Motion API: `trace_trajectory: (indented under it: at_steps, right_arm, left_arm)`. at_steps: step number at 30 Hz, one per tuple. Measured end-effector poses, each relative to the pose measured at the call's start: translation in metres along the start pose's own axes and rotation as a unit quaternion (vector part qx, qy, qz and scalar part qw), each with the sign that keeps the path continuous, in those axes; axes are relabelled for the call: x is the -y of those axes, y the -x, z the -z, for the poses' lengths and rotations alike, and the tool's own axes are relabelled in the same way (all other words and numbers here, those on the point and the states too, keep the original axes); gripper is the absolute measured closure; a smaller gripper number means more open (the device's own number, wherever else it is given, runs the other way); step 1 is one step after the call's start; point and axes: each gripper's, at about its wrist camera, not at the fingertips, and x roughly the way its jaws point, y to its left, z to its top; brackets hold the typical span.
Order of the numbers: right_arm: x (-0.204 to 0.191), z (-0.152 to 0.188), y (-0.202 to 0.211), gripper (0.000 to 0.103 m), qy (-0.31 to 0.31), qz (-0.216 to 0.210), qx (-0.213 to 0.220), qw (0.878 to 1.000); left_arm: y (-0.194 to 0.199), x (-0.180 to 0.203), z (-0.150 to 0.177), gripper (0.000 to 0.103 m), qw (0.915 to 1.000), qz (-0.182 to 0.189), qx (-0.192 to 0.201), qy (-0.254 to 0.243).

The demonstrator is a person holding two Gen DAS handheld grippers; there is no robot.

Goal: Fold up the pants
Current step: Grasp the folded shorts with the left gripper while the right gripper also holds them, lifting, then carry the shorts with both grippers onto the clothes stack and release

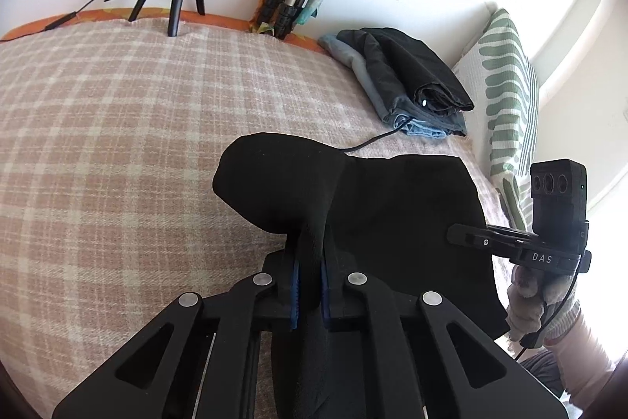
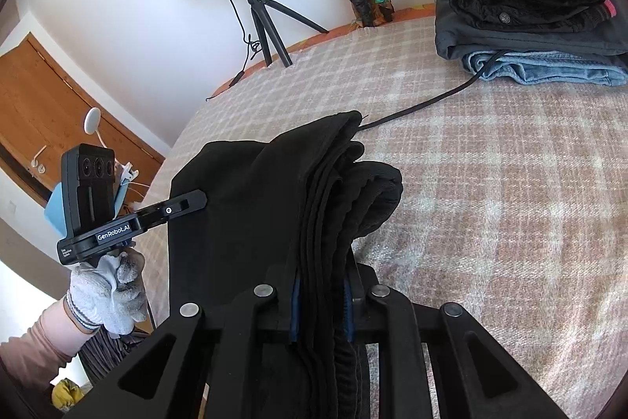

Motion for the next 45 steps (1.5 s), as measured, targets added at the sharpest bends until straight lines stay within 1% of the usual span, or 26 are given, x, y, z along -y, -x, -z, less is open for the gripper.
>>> trace_trajectory:
  at_steps: [5, 8, 10, 14, 19, 23, 26, 32, 36, 40, 45]
  right_arm:
    - [-0.011, -0.014, 0.021, 0.088, 0.015, 0.017, 0.038, 0.999]
    - [-0.012, -0.021, 0.041, 0.089, 0.019, 0.025, 0.065, 0.997]
    - [-0.011, -0.024, 0.055, 0.089, 0.025, 0.035, 0.082, 0.996]
    - [-0.009, -0.035, 0.077, 0.089, 0.023, 0.05, 0.111, 0.992]
    - [0.001, -0.058, 0.113, 0.089, 0.022, 0.068, 0.155, 0.985]
    - [0.012, -0.08, 0.141, 0.089, 0.028, 0.089, 0.187, 0.978]
    - [0.024, -0.1, 0.159, 0.089, 0.029, 0.107, 0.203, 0.973]
    - [0.053, -0.146, 0.183, 0.089, 0.026, 0.136, 0.226, 0.964]
    - [0.077, -0.178, 0.186, 0.089, 0.02, 0.152, 0.229, 0.961]
    - [0.111, -0.205, 0.177, 0.089, 0.007, 0.155, 0.221, 0.963]
    - [0.151, -0.231, 0.145, 0.089, 0.002, 0.176, 0.2, 0.964]
  left_arm:
    - [0.015, 0.018, -0.015, 0.097, 0.999, 0.003, 0.035, -0.028]
    - [0.021, 0.031, -0.024, 0.097, 0.9976, 0.009, 0.05, -0.046]
    - [0.022, 0.041, -0.031, 0.097, 0.9964, 0.009, 0.06, -0.06]
    - [0.018, 0.062, -0.05, 0.097, 0.9944, 0.024, 0.074, -0.072]
    - [0.015, 0.091, -0.082, 0.097, 0.9905, 0.046, 0.096, -0.087]
    - [0.009, 0.116, -0.113, 0.097, 0.986, 0.052, 0.114, -0.11]
    - [-0.003, 0.134, -0.139, 0.097, 0.9832, 0.057, 0.122, -0.123]
    - [-0.034, 0.166, -0.185, 0.097, 0.9777, 0.071, 0.135, -0.145]
    - [-0.058, 0.183, -0.208, 0.097, 0.9745, 0.074, 0.141, -0.157]
    - [-0.085, 0.187, -0.225, 0.097, 0.9736, 0.061, 0.141, -0.169]
    - [-0.126, 0.181, -0.249, 0.097, 0.9763, 0.032, 0.131, -0.169]
